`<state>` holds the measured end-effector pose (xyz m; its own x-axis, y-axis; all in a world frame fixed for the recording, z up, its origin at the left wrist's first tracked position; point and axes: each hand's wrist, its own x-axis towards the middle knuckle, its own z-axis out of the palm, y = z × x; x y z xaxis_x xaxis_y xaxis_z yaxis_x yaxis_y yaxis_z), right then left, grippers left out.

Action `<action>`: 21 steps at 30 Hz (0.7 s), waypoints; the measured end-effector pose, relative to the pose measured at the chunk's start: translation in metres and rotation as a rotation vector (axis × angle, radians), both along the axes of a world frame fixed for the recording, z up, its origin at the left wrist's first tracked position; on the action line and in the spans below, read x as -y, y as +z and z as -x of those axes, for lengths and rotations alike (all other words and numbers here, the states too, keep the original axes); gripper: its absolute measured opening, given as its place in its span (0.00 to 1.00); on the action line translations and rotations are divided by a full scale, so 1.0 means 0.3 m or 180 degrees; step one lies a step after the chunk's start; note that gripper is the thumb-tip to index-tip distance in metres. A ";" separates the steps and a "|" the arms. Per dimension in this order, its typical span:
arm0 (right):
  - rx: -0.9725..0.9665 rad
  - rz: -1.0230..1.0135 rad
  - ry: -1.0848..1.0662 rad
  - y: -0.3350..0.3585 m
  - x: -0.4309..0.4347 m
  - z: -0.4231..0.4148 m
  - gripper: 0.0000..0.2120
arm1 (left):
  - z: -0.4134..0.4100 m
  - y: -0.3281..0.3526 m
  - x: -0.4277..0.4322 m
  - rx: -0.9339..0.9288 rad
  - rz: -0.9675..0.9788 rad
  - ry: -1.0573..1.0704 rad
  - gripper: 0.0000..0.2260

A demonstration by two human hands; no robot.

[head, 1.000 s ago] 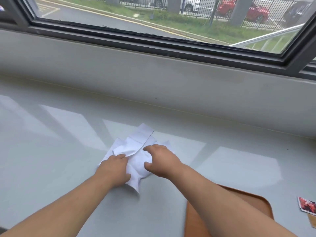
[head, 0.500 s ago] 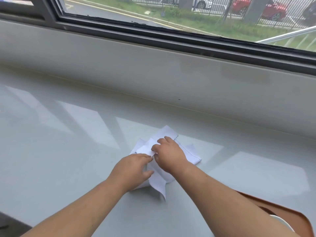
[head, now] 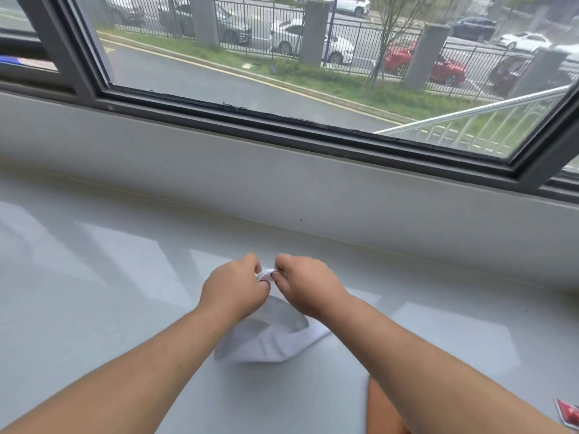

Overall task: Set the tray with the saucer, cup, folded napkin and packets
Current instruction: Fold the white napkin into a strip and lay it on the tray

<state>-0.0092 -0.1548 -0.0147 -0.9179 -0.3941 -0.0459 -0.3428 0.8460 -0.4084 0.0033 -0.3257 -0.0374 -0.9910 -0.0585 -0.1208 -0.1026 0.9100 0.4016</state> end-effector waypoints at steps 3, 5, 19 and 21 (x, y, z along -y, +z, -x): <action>-0.0058 0.0022 -0.0106 0.076 -0.067 0.021 0.07 | 0.048 0.100 -0.009 0.0053 0.0162 0.0020 0.06; 0.0005 -0.0061 -0.0157 0.119 -0.119 0.040 0.02 | 0.079 0.173 -0.006 0.0045 0.0244 -0.0053 0.05; -0.0687 -0.0409 -0.0832 0.410 -0.383 0.178 0.11 | 0.195 0.495 0.115 -0.0192 0.1746 -0.0539 0.09; -0.0875 -0.0342 -0.0970 0.450 -0.403 0.199 0.11 | 0.216 0.535 0.131 -0.0341 0.1756 -0.0517 0.09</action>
<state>-0.0688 -0.0340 0.1203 -0.9755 -0.1089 0.1910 -0.1541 0.9583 -0.2406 -0.0616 -0.3650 0.1232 -0.9975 0.0695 -0.0142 0.0708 0.9882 -0.1356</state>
